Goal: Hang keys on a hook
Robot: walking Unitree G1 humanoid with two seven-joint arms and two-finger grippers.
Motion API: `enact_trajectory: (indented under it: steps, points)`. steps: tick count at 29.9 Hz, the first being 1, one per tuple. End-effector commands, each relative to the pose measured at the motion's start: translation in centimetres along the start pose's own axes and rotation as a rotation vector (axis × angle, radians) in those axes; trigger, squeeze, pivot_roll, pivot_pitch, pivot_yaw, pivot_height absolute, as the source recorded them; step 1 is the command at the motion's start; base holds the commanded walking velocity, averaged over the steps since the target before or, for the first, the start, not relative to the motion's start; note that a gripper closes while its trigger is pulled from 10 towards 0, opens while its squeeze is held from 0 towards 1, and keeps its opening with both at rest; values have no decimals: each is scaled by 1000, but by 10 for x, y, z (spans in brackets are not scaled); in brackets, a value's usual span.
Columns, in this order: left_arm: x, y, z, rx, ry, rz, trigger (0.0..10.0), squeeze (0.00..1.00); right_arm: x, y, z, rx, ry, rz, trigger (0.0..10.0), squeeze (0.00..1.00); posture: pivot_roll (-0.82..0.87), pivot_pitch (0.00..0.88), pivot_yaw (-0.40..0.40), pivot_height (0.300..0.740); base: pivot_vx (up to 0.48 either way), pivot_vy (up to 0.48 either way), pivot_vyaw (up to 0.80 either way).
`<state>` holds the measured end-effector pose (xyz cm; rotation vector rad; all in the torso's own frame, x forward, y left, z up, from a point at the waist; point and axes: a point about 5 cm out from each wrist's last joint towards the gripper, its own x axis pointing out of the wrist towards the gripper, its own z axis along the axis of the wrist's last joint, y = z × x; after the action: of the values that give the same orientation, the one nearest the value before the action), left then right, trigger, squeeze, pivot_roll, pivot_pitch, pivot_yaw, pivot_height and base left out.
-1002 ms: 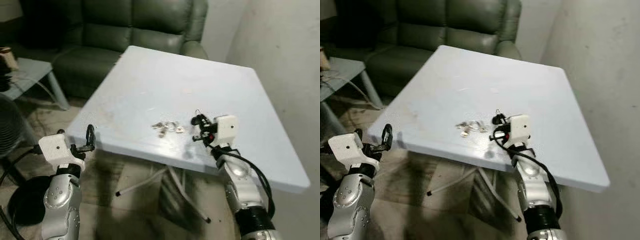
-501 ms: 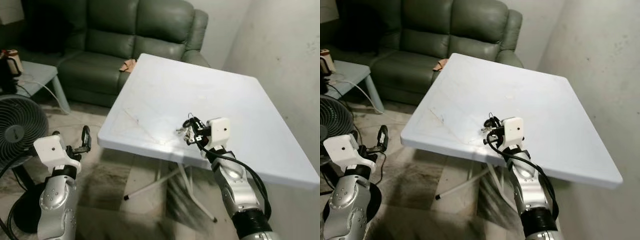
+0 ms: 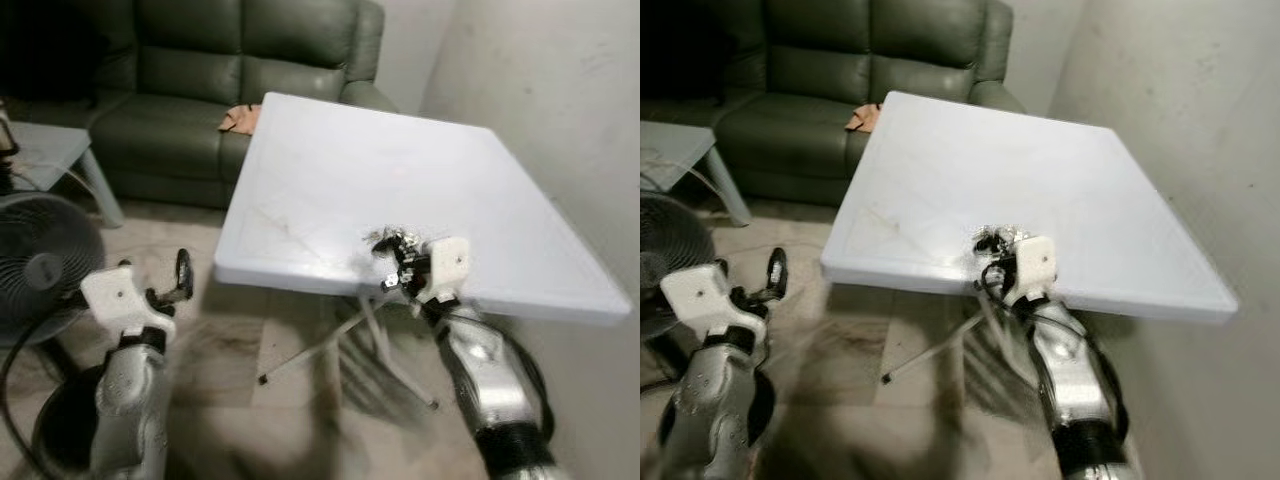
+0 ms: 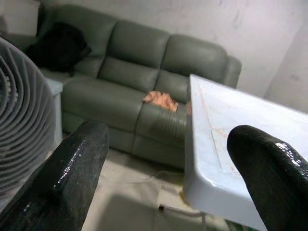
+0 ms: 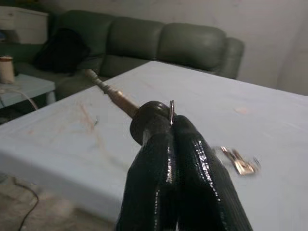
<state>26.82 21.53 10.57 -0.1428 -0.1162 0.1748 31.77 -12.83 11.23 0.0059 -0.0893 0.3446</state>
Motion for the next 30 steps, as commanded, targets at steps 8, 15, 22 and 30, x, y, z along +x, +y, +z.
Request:
enact_trajectory:
  steps: [8,15,22,30]
  points:
    - [2,-13,-2,-59,10,-45,10000,0,-7,-15,1,-22,9,-35,10000,0,-5,0,-83,740,0,0,0]
    - [0,-14,-7,-119,43,-14,10000,0,-16,-16,-3,-22,28,-40,10000,0,-15,0,-82,740,0,0,0]
    - [1,-12,-7,-140,46,-16,10000,0,-20,-17,-3,-24,33,-45,10000,0,-27,0,-78,740,480,0,0]
    - [2,-10,-6,-146,52,-8,10000,0,-21,-18,-3,-26,41,-46,10000,0,-27,0,-77,740,472,0,0]
